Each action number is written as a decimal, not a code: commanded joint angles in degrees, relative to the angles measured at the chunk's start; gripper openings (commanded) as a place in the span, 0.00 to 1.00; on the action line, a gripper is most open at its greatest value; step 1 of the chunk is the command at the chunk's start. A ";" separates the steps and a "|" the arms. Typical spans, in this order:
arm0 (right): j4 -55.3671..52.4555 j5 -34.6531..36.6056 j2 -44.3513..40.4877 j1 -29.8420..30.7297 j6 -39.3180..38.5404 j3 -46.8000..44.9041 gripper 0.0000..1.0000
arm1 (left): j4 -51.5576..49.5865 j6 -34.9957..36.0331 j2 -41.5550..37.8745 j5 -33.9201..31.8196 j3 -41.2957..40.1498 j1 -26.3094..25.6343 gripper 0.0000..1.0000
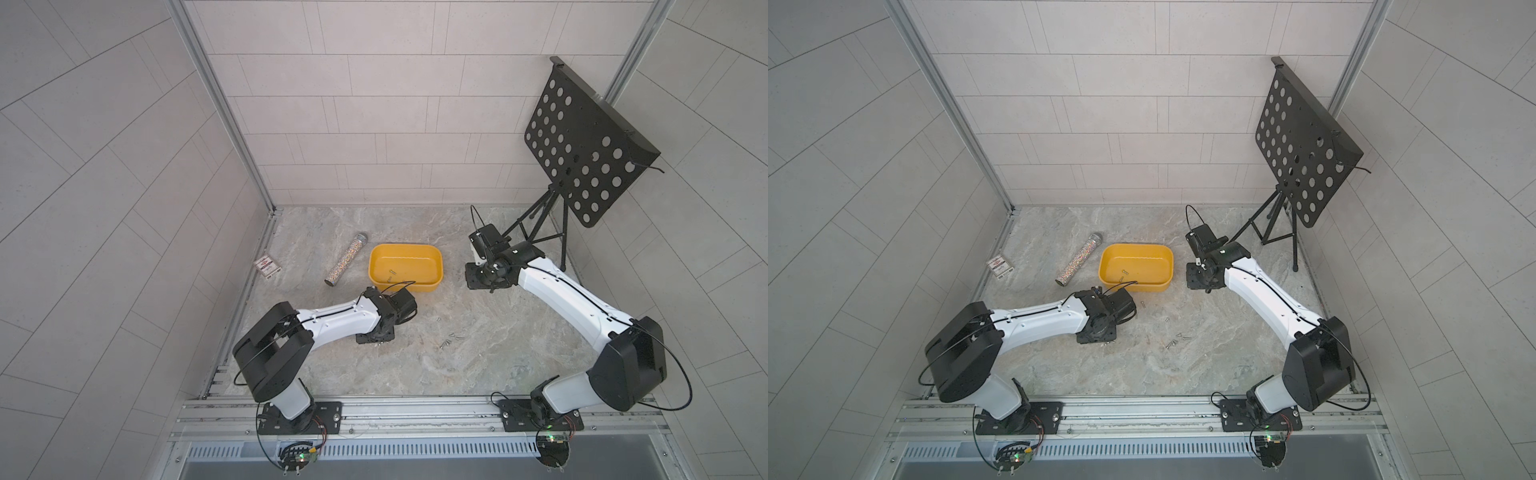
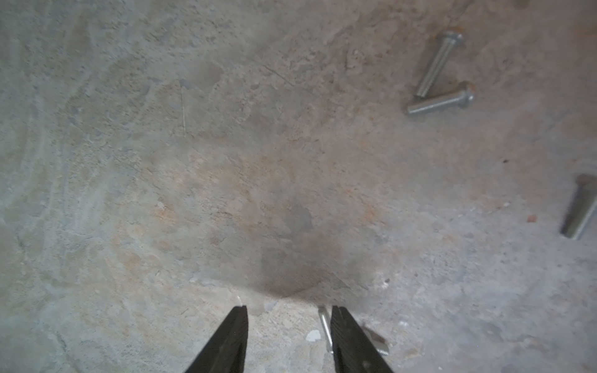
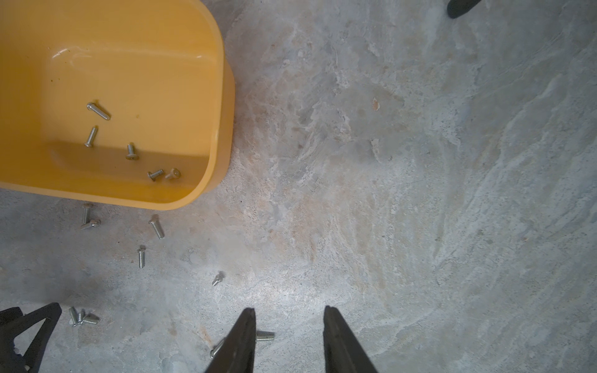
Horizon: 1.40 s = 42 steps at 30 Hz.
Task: Put the screws on the desktop into the storage box
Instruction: Pick up the screw from the center of the board.
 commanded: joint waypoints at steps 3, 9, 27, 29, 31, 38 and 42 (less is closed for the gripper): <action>-1.07 0.56 -1.97 -0.46 -0.15 -0.09 0.40 | 1.01 -1.79 1.59 0.62 -0.01 -0.92 0.48; -1.18 0.63 -2.36 -0.48 -0.18 0.00 0.40 | 0.74 -2.34 1.86 0.89 -0.85 -0.98 0.47; -1.33 0.08 -2.01 -0.50 -0.06 -0.09 0.40 | 3.59 -4.57 2.21 3.26 -4.76 -2.57 0.38; -1.42 0.00 -2.01 -0.50 -0.08 0.00 0.40 | 3.64 -5.10 2.30 3.56 -5.01 -3.21 0.38; -1.46 -0.09 -2.01 -0.48 -0.08 0.04 0.40 | 3.69 -5.62 2.30 3.91 -5.52 -3.74 0.37; -1.59 -0.09 -2.27 -0.48 -0.07 0.00 0.40 | 3.36 -7.42 0.24 4.14 -9.10 -4.24 0.36; -1.61 -0.35 -2.03 -0.48 0.01 0.00 0.39 | 2.79 -7.66 -0.22 4.43 -9.66 -4.23 0.36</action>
